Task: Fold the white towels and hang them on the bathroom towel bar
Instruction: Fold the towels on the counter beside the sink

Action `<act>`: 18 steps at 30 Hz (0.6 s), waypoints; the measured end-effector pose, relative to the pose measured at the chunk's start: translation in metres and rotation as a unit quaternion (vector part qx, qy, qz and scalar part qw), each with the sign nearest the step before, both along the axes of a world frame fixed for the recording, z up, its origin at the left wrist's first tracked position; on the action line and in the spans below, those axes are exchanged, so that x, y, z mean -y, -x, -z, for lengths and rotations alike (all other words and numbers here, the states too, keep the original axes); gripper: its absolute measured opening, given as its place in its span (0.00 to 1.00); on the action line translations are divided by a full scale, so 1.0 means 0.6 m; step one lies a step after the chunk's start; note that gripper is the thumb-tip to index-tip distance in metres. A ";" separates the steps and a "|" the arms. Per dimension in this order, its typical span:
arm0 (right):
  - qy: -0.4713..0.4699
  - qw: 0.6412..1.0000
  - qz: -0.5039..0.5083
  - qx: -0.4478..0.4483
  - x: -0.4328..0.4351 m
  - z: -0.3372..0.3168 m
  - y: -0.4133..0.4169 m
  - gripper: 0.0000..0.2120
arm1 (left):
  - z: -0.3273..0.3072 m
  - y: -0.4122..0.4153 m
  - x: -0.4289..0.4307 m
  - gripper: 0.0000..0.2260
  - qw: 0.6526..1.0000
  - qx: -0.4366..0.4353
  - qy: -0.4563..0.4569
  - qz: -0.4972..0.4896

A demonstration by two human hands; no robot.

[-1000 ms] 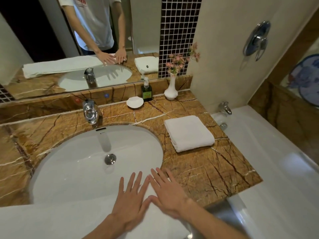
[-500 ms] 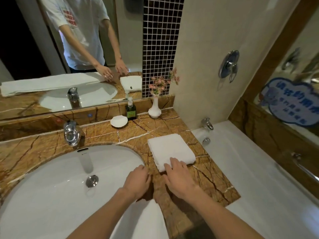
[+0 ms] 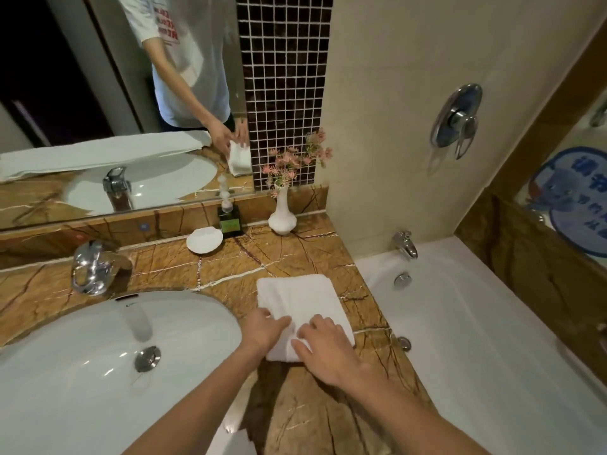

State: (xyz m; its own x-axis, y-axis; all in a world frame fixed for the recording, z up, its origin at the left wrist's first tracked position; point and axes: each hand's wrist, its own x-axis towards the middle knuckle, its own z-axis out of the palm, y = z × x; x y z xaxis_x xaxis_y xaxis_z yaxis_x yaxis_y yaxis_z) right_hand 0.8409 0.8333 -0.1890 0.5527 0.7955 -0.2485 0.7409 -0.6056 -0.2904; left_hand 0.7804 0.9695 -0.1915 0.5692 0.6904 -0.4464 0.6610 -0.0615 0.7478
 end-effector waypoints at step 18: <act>-0.294 0.921 0.178 -0.184 -0.057 -0.093 -0.039 0.07 | -0.147 -0.022 -0.024 0.12 0.976 0.189 0.109 0.019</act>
